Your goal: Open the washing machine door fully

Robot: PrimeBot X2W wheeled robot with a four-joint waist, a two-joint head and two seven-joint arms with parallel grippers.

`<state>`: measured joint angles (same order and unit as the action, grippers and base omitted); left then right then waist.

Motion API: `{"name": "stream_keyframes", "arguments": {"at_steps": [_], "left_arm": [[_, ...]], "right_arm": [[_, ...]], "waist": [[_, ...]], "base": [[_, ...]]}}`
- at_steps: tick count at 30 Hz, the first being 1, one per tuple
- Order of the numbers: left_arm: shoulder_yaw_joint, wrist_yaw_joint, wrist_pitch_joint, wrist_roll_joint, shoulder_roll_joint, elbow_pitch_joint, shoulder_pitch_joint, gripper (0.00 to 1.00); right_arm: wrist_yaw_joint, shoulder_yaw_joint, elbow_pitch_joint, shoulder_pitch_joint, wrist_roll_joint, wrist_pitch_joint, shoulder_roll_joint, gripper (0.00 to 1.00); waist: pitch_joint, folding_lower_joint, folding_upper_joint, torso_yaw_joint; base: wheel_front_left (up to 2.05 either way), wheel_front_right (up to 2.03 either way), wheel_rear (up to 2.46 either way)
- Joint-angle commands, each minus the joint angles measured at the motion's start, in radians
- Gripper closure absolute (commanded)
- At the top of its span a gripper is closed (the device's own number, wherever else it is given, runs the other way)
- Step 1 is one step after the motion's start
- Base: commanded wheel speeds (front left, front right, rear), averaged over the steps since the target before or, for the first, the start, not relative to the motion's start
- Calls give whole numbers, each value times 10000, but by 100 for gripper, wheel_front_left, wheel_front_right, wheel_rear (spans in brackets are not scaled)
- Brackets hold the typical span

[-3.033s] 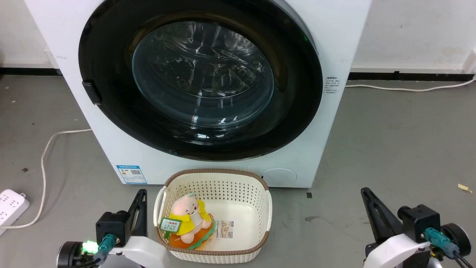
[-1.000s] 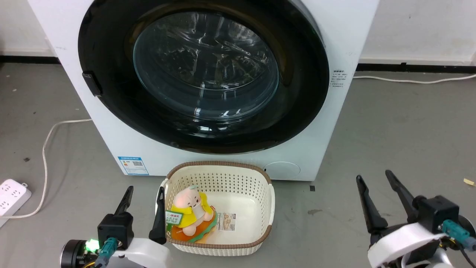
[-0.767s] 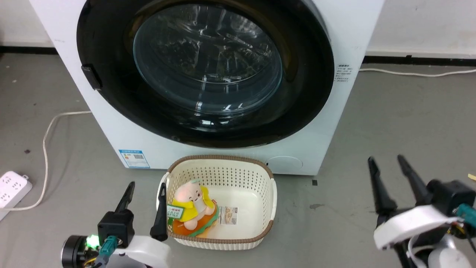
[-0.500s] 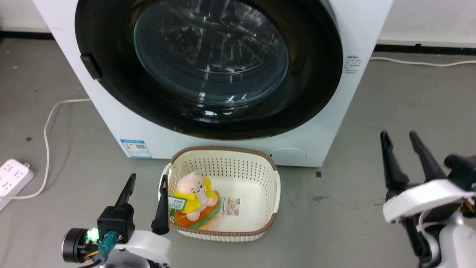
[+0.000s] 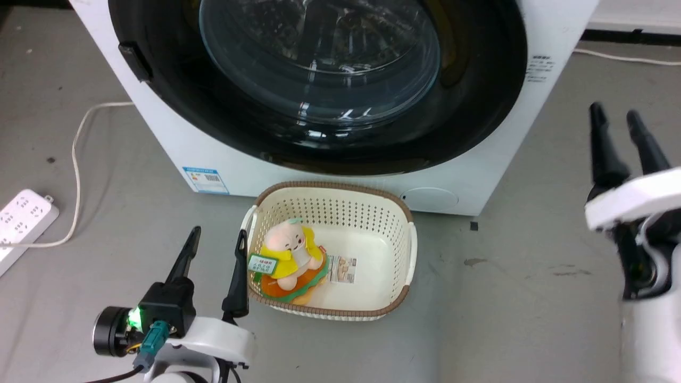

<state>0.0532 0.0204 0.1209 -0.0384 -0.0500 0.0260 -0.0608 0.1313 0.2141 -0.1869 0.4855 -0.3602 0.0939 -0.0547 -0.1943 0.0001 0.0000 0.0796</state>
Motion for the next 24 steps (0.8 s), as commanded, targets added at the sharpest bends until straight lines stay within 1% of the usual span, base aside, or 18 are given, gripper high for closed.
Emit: {"name": "stream_keyframes", "arguments": {"at_steps": [1,2,5,10,18,24], "left_arm": [[21,9,93,-33,-2,57,-188,0],[34,12,114,-43,-2,62,-217,0],[73,17,177,-74,-2,74,-298,0],[151,13,281,-130,-2,94,-418,0],[290,14,447,-221,-2,107,-604,0],[404,-5,573,-301,-2,139,-712,0]], "right_arm": [[-2,128,-122,388,-195,67,21,79],[-2,218,-242,580,-294,141,21,100],[-2,551,-724,1189,-715,434,22,100],[-2,1046,-1503,2180,-1083,1052,24,100],[-3,1969,-2895,3781,-1744,2490,27,100],[-3,2702,-3818,4813,-1954,3475,15,100]], "waist": [[-94,-1,0,66],[-149,-1,0,96],[-302,-1,0,184],[-557,-1,0,327],[-921,-1,0,571],[-1159,-1,0,774]], "base": [[0,0,0],[0,0,0],[0,0,0],[0,0,0],[0,0,0],[0,0,0]]}}
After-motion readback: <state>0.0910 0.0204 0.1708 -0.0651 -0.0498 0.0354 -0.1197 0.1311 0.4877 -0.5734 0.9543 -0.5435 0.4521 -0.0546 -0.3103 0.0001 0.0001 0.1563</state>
